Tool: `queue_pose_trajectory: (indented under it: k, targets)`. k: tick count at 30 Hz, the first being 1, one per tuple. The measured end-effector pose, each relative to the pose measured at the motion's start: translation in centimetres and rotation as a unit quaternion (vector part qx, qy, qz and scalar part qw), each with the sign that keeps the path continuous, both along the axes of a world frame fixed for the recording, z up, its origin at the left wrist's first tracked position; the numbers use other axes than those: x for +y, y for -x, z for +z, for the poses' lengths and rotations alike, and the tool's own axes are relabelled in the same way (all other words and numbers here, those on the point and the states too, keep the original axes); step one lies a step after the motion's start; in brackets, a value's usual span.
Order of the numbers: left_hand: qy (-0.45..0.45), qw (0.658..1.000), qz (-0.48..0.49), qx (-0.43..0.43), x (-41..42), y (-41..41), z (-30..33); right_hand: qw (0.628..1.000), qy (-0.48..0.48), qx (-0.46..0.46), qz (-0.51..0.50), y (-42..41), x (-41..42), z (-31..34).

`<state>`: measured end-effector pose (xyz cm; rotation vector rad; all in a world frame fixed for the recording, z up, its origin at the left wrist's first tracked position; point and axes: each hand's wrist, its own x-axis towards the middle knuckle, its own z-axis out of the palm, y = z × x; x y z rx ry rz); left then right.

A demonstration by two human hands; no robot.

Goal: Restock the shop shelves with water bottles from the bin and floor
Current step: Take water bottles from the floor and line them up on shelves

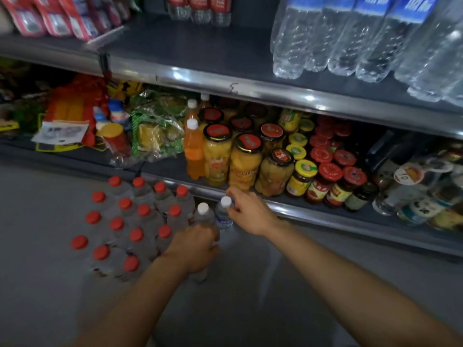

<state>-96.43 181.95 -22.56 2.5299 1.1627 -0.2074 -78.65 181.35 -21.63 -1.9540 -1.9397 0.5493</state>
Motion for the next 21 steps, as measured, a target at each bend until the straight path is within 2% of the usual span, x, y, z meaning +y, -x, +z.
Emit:
queue_pose_trajectory:
  k: [4, 12, 18, 21]
  targets:
    - [0.043, 0.998, -0.037, 0.02, -1.2, -2.2, -3.3, 0.999, 0.04, -0.014, -0.01, -1.1, -0.3, -3.1]
    - [0.125, 0.99, -0.049, 0.045, -1.4, -5.2, -8.8, 0.994, 0.102, -0.036, 0.022, -3.3, 3.5, -7.2]
    - [0.135, 0.987, -0.058, 0.061, -1.2, -5.8, -11.1, 0.986, 0.12, -0.085, 0.079, -3.9, 6.6, -9.2]
    - [0.132, 0.988, -0.058, 0.063, -1.3, -5.9, -11.7, 0.986, 0.12, -0.077, 0.081, -3.9, 7.4, -9.6]
